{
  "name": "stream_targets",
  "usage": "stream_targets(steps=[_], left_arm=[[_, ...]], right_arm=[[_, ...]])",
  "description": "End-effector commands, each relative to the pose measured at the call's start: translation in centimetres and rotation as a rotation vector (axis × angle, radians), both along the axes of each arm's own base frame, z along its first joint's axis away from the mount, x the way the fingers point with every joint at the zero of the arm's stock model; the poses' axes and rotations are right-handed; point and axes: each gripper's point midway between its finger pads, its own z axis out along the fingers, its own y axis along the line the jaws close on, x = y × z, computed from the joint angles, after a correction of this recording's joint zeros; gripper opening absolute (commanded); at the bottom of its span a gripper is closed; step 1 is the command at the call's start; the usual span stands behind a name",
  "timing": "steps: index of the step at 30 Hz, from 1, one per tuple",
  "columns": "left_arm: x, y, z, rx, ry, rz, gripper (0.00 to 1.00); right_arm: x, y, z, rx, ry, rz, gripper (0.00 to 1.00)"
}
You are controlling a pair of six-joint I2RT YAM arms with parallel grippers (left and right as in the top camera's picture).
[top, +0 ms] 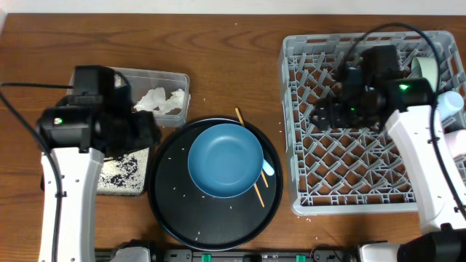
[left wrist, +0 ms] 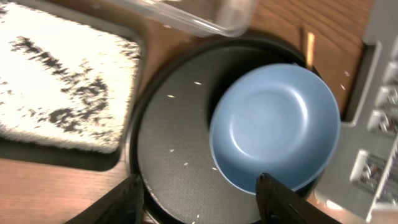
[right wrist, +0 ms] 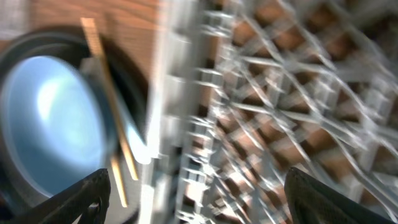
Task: Sort waste into correct bins and load items into the dishwasher rack
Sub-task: 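Grasp the blue plate rim with the right gripper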
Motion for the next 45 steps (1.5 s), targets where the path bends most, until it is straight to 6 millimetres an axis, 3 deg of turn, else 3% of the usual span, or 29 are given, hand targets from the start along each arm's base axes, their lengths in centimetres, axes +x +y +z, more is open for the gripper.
stream_targets(steps=[1, 7, 9, 17, 24, 30, 35, 42, 45], left_arm=[[0.1, 1.7, 0.3, 0.032, -0.009, 0.041, 0.60], [0.1, 2.7, 0.2, 0.053, -0.003, 0.071, 0.71], [0.1, 2.7, 0.2, 0.053, -0.003, 0.071, 0.72], [0.1, 2.7, 0.1, 0.052, -0.001, 0.070, 0.72], [0.1, 2.6, 0.1, 0.052, 0.000, 0.071, 0.72], [0.1, 2.6, 0.1, 0.052, 0.001, 0.071, 0.72], [0.1, 2.6, 0.1, 0.052, 0.000, 0.071, 0.72], [0.1, 2.6, 0.1, 0.051, 0.001, 0.070, 0.72], [0.1, 2.6, 0.1, 0.051, 0.002, 0.070, 0.72]], right_arm=[[-0.8, 5.4, 1.7, 0.084, -0.066, 0.182, 0.86], [-1.1, 11.2, 0.9, 0.008, -0.143, 0.308, 0.87], [-1.1, 12.3, 0.1, -0.027, -0.147, 0.312, 0.87], [-0.4, 14.9, -6.0, -0.148, -0.067, 0.267, 0.78], [-0.6, 14.6, -11.7, -0.219, 0.073, 0.186, 0.61], [-1.9, 15.1, -14.1, -0.198, 0.176, 0.191, 0.43], [-3.0, 15.7, -15.0, -0.186, 0.229, 0.193, 0.31], [-3.4, 16.1, -15.2, -0.189, 0.233, 0.199, 0.02], [-3.3, 16.1, -15.0, -0.188, 0.232, 0.199, 0.01]])
